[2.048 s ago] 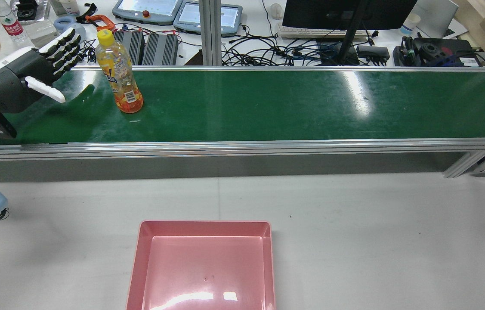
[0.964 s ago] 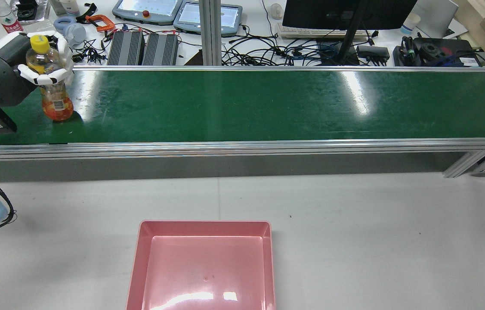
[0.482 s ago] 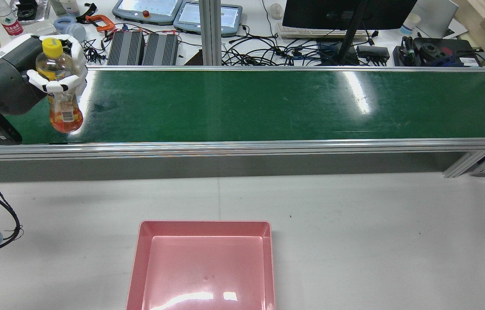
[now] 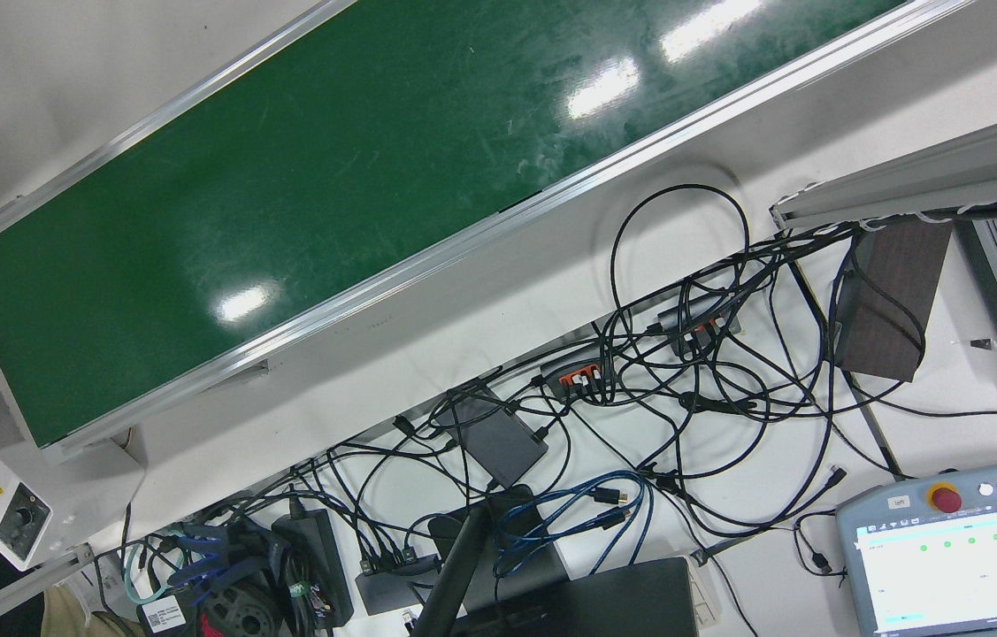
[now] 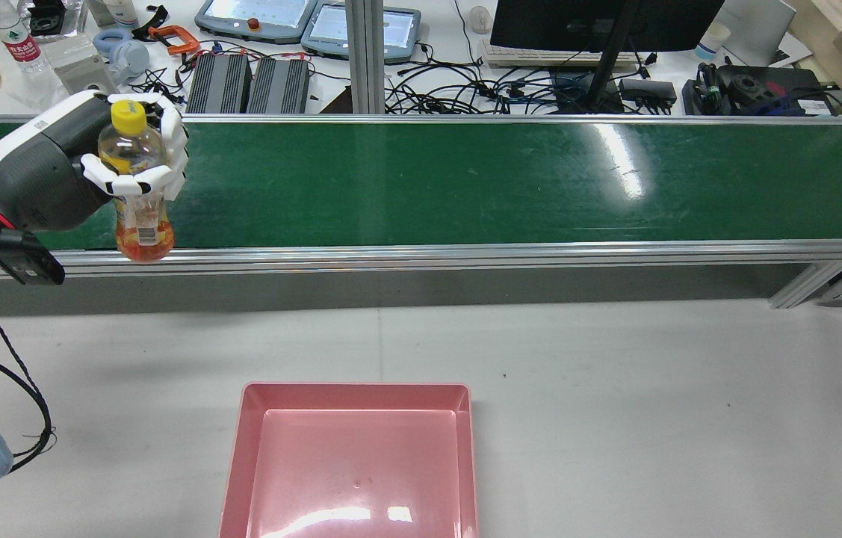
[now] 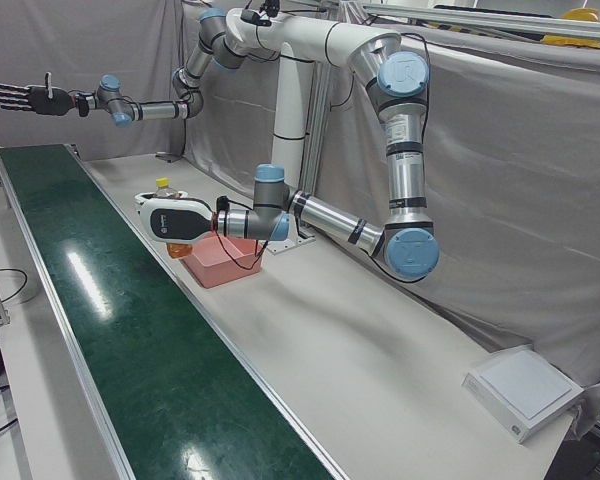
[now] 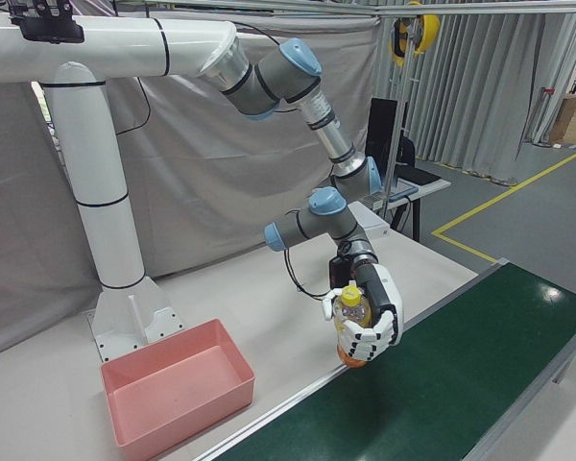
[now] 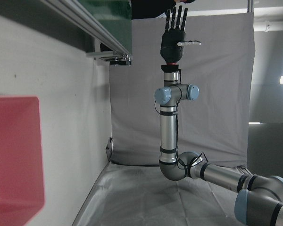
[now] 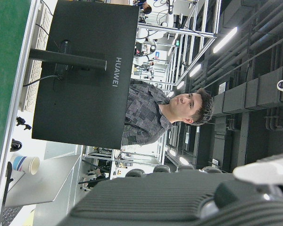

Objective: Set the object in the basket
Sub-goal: 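Carry the held bottle toward the robot and over the pink basket, then lower the bottle into the pink basket and open the left hand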

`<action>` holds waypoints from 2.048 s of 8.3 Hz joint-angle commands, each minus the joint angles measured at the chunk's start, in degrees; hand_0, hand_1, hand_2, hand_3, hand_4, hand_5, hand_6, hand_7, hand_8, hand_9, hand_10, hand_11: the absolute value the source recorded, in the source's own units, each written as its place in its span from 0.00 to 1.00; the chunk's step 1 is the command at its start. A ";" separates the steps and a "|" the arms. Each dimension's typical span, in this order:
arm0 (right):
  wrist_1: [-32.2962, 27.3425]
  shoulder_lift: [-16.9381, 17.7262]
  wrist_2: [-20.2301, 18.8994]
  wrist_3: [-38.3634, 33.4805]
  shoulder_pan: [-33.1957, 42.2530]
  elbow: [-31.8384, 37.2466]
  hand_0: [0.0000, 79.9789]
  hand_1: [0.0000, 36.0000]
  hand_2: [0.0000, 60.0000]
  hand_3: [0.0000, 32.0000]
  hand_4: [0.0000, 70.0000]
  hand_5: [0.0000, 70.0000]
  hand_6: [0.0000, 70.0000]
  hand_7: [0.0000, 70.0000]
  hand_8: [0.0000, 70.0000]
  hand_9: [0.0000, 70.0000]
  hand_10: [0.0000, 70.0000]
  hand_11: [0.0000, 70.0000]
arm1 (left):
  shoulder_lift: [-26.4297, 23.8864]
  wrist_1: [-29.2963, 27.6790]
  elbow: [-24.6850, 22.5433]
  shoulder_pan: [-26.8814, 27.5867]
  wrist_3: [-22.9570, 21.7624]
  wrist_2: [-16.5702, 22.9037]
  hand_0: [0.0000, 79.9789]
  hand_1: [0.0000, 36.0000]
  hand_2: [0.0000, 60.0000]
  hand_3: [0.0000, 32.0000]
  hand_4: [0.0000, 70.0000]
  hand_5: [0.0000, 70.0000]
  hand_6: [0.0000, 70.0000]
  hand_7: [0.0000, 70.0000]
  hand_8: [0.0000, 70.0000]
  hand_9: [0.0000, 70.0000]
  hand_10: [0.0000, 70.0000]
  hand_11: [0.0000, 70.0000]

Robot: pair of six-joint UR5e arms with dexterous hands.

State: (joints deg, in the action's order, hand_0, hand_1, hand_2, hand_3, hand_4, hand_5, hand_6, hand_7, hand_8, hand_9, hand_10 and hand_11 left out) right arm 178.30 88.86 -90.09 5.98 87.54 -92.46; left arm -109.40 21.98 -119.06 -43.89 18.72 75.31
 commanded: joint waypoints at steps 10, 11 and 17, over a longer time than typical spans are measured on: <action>-0.06 0.00 0.00 0.00 0.00 -0.09 0.00 0.00 0.00 0.00 0.00 0.00 0.00 0.00 0.00 0.00 0.00 0.00 | -0.99 8.16 -9.35 26.40 13.80 -5.09 0.98 0.21 0.00 0.00 0.66 0.80 0.42 0.94 0.47 0.73 0.61 0.87; -0.06 0.00 0.00 0.00 0.00 -0.09 0.00 0.00 0.00 0.00 0.00 0.00 0.00 0.00 0.00 0.00 0.00 0.00 | -1.16 7.82 -9.35 26.75 13.54 -4.83 0.90 0.27 0.00 0.00 0.16 0.69 0.26 0.71 0.28 0.49 0.47 0.69; -0.06 0.00 0.00 0.00 0.00 0.00 0.00 0.00 0.00 0.00 0.00 0.00 0.00 0.00 0.00 0.00 0.00 0.00 | -2.92 7.90 -9.27 28.07 13.36 -1.93 0.92 0.38 0.00 0.00 0.00 0.00 0.00 0.04 0.00 0.00 0.00 0.00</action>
State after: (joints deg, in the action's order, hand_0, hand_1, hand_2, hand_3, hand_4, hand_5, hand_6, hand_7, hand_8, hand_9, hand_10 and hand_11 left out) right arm 178.28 88.86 -90.09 5.99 87.54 -92.49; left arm -111.89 29.81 -128.41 -15.83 32.11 72.99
